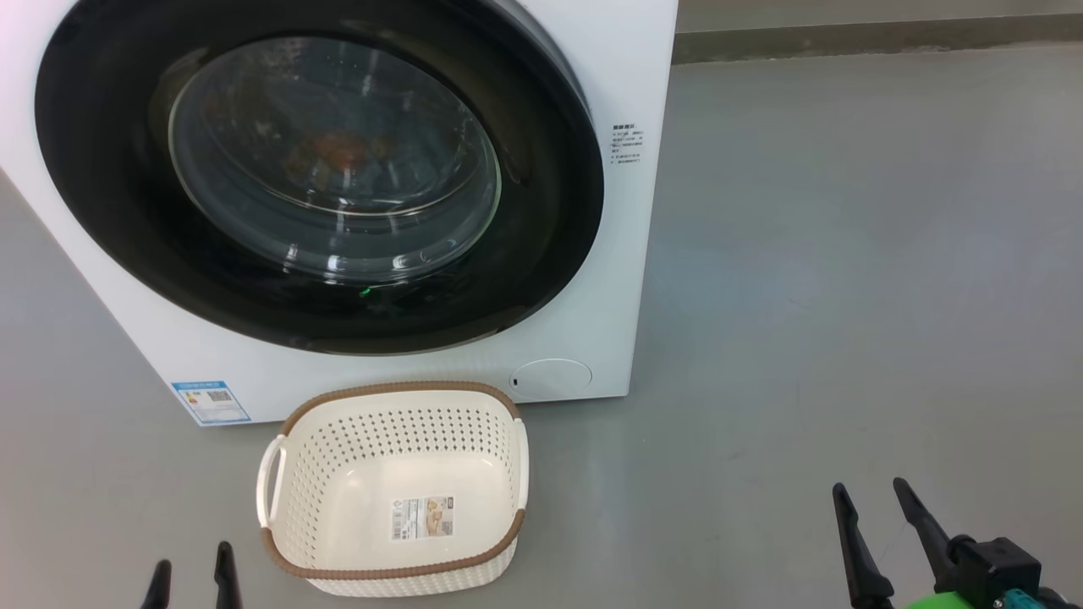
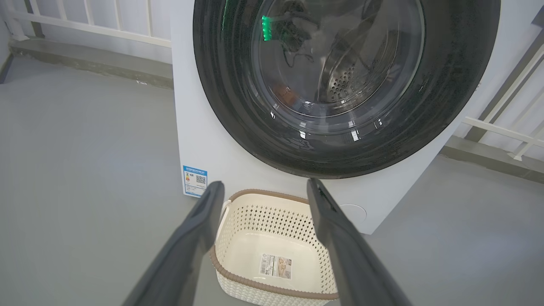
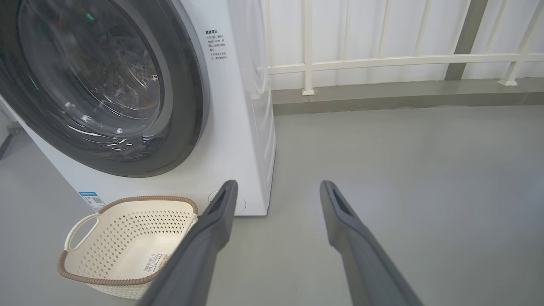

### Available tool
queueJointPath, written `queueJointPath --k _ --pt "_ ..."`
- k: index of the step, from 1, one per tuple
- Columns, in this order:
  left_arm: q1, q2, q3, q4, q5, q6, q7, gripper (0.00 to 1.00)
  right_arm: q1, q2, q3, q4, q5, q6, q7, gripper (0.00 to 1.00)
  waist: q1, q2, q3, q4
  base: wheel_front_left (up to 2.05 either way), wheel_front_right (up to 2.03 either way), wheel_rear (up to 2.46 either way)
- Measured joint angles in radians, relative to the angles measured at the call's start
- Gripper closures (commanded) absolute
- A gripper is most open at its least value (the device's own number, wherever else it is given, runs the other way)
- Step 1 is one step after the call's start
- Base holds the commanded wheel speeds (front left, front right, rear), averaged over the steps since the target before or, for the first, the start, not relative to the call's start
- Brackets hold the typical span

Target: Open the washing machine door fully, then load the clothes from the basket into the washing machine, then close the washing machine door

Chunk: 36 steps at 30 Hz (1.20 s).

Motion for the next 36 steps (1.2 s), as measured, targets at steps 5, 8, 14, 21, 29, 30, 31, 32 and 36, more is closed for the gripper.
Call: queueJointPath --k 5,8,14,21,29,30,31,32,36 --pt "0.002 -0.015 -0.006 0.041 -0.001 0.000 0.006 1.00 0.004 0.009 0.005 0.049 0.002 0.000 0.000 1.00 0.0000 0.0000 0.000 0.000 0.00 0.00 0.00" --pt "0.004 -0.027 -0.008 0.059 -0.013 0.000 0.015 1.00 0.011 0.012 0.006 0.071 0.014 0.000 0.010 1.00 0.0000 0.0000 0.000 -0.001 0.00 0.00 0.00" --pt "0.004 -0.028 -0.009 0.059 -0.072 0.000 0.026 1.00 0.012 0.011 0.005 0.071 0.083 0.000 0.028 1.00 0.0004 0.0000 -0.002 -0.002 0.00 0.00 0.00" --pt "0.003 -0.028 -0.009 0.057 -0.144 0.000 0.050 1.00 0.012 0.011 0.005 0.070 0.156 0.000 0.045 1.00 0.0003 0.0000 0.001 -0.004 0.00 0.00 0.00" --pt "-0.002 -0.028 -0.010 0.053 -0.226 0.000 0.071 1.00 0.011 0.011 0.005 0.069 0.264 0.000 0.066 1.00 0.0002 0.0000 0.002 -0.006 0.00 0.00 0.00" --pt "-0.002 -0.028 -0.010 0.052 -0.234 0.000 0.074 1.00 0.011 0.011 0.005 0.069 0.272 0.000 0.072 1.00 0.0002 0.0000 0.002 -0.006 0.00 0.00 0.00" --pt "-0.002 -0.028 -0.011 0.051 -0.242 0.000 0.077 1.00 0.010 0.011 0.005 0.069 0.277 0.000 0.072 1.00 0.0001 0.0000 0.002 -0.007 0.00 0.00 0.00" --pt "-0.003 -0.028 -0.011 0.051 -0.252 0.000 0.079 1.00 0.009 0.011 0.005 0.068 0.288 0.000 0.077 1.00 0.0002 0.0000 0.003 -0.007 0.00 0.00 0.00" --pt "-0.004 -0.028 -0.011 0.049 -0.295 0.000 0.090 1.00 0.003 0.011 0.004 0.067 0.338 0.000 0.088 1.00 0.0002 0.0000 0.003 -0.008 0.00 0.00 0.00"
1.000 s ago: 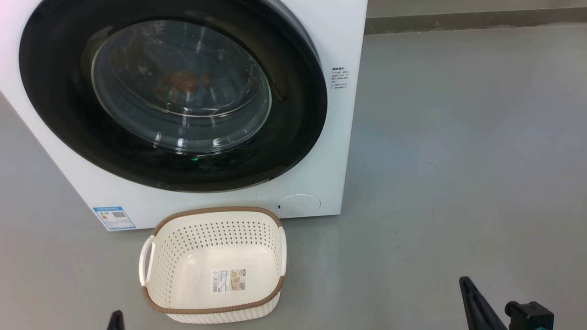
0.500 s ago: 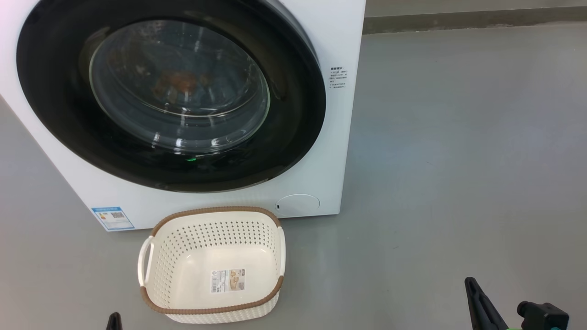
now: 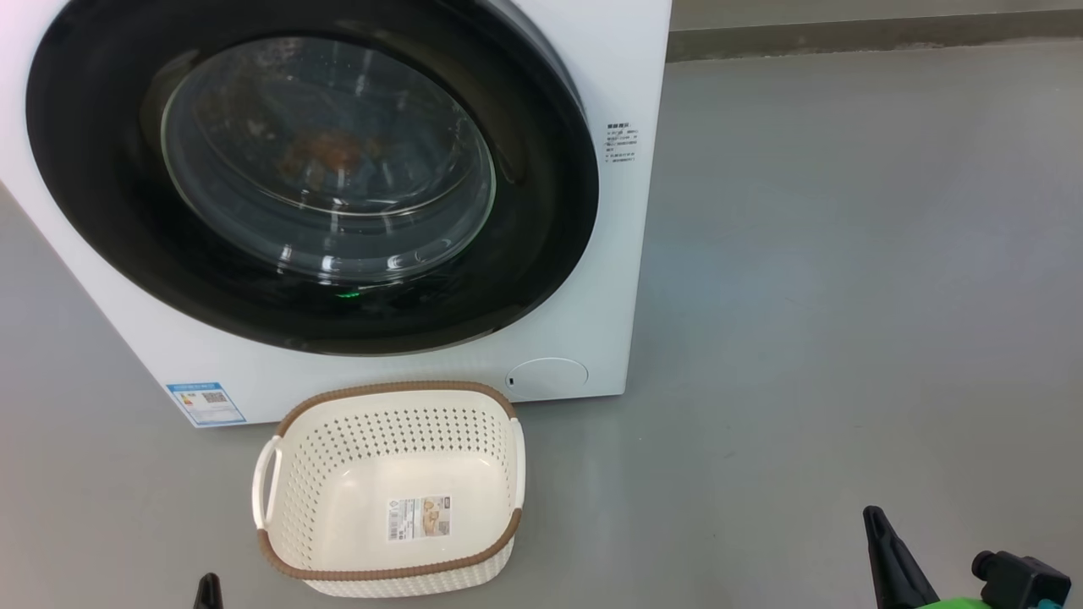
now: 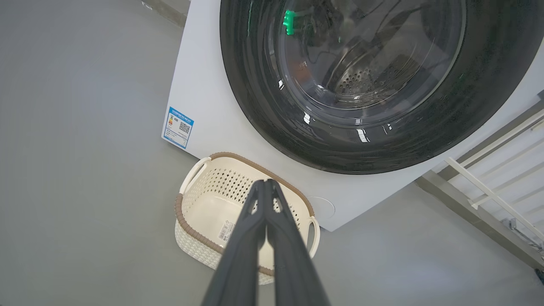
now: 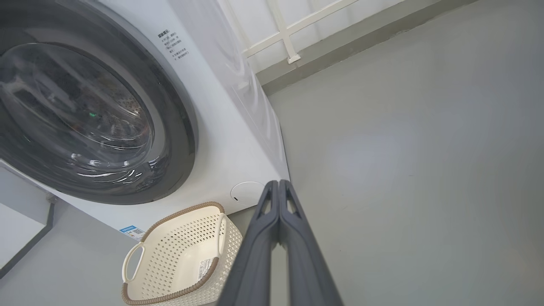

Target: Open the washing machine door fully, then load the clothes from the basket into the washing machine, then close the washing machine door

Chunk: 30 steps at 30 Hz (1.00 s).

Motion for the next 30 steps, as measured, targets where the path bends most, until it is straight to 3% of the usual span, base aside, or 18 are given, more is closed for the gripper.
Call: queueJointPath --k 30 --pt "-0.045 0.004 -0.002 -0.022 -0.314 0.000 0.090 1.00 -0.033 -0.002 -0.005 -0.009 0.370 0.000 0.090 1.00 0.0000 0.0000 0.003 -0.008 0.00 0.00 0.00"
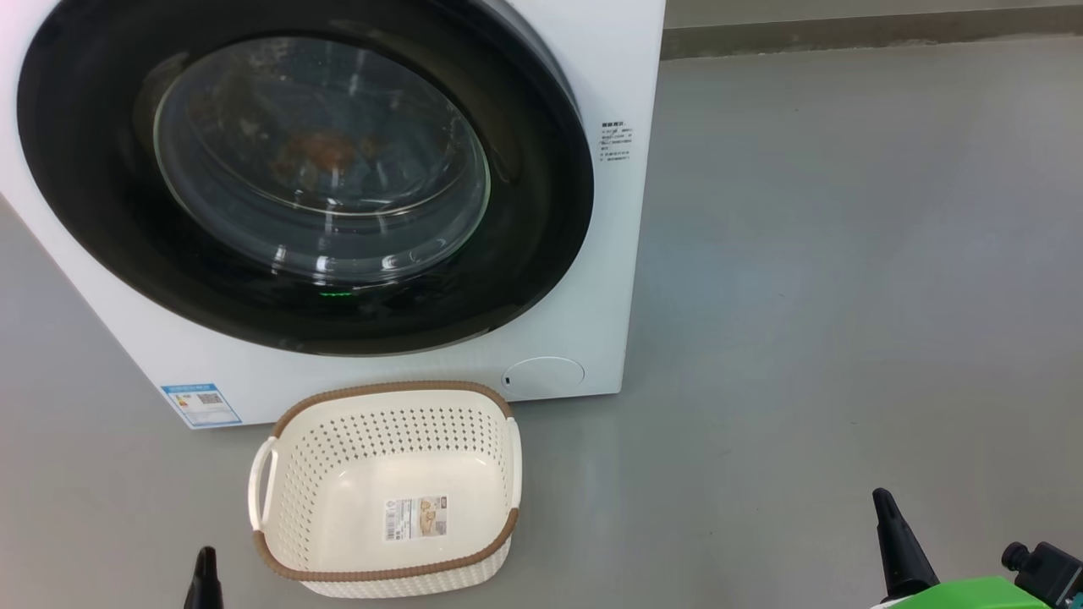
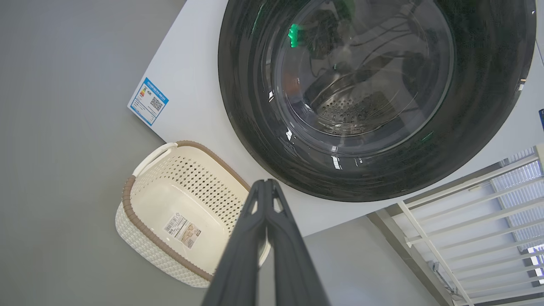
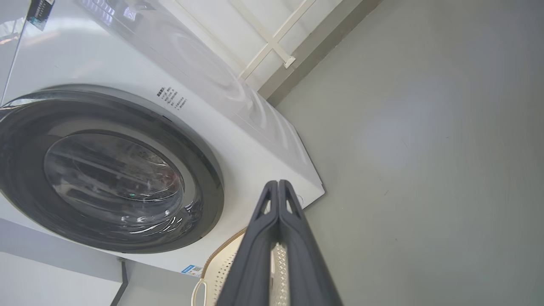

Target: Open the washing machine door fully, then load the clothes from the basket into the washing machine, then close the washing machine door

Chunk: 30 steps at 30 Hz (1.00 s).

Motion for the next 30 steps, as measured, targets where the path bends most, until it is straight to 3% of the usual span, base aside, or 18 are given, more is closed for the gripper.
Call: queueJointPath --k 30 --pt "-0.041 0.014 -0.002 -0.021 -0.295 0.000 0.081 1.00 -0.037 -0.002 -0.013 -0.007 0.345 -0.003 0.080 1.00 0.0000 0.0000 0.003 -0.007 0.00 0.00 0.00"
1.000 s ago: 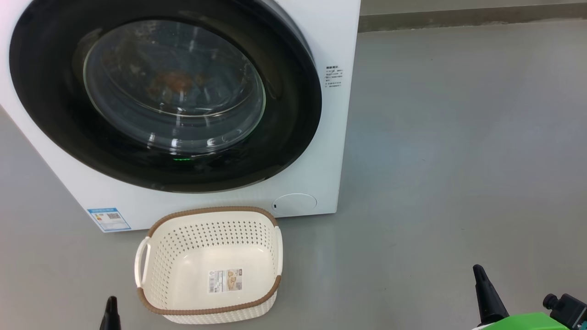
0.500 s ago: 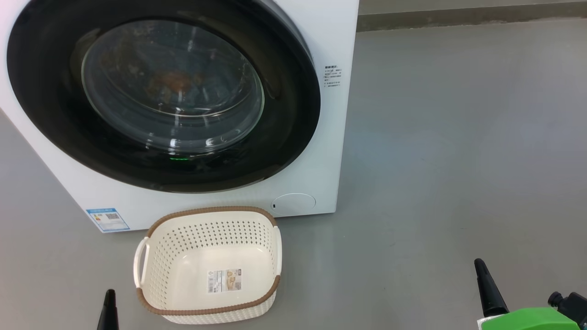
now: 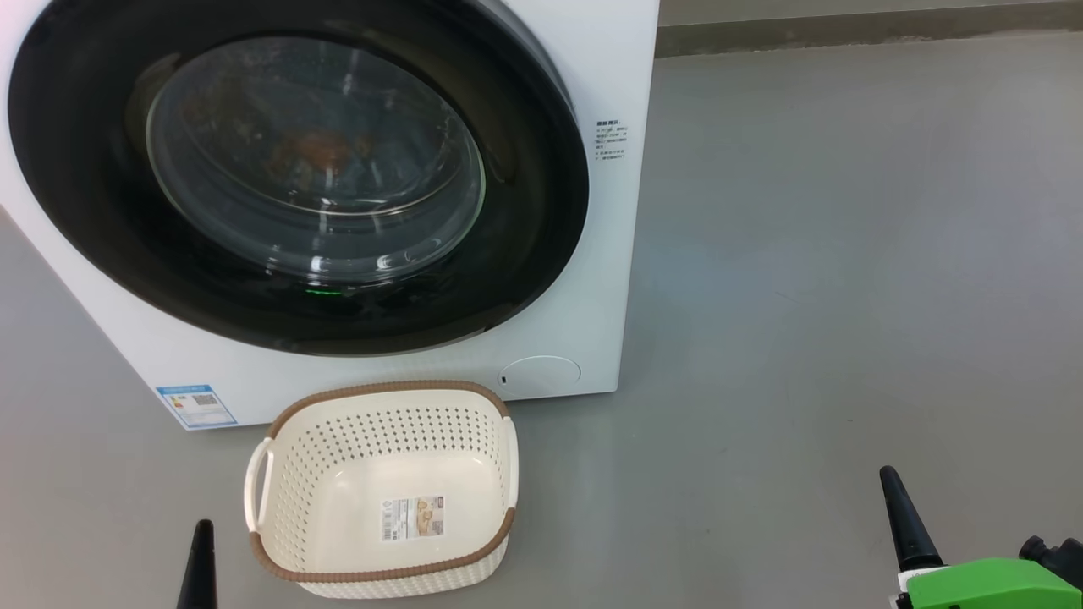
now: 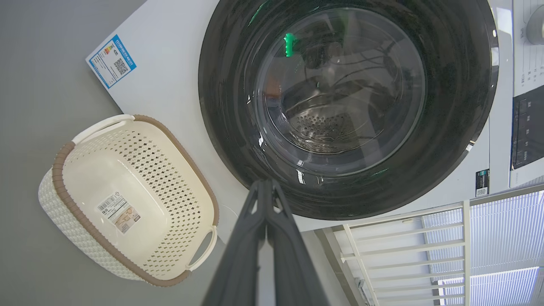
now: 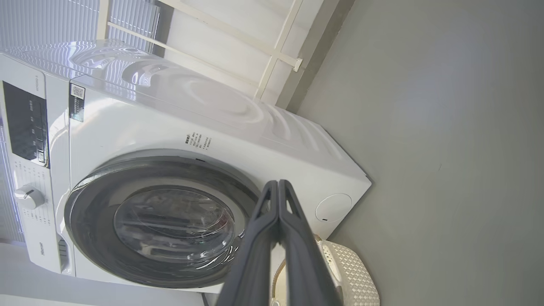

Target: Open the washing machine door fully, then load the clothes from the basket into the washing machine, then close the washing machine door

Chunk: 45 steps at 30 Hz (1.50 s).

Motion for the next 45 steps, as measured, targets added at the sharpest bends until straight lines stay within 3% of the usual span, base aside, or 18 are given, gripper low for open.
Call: queueJointPath --k 37,45 --pt "-0.052 0.007 -0.003 -0.021 -0.371 0.000 0.101 1.00 -0.035 -0.004 -0.007 -0.008 0.432 -0.002 0.105 1.00 0.0000 0.0000 0.004 -0.009 0.00 0.00 0.00" --pt "-0.059 0.007 -0.003 -0.025 -0.374 0.000 0.103 1.00 -0.045 -0.004 -0.007 -0.011 0.438 -0.002 0.105 1.00 -0.0001 0.0000 0.004 -0.009 0.00 0.00 0.00"
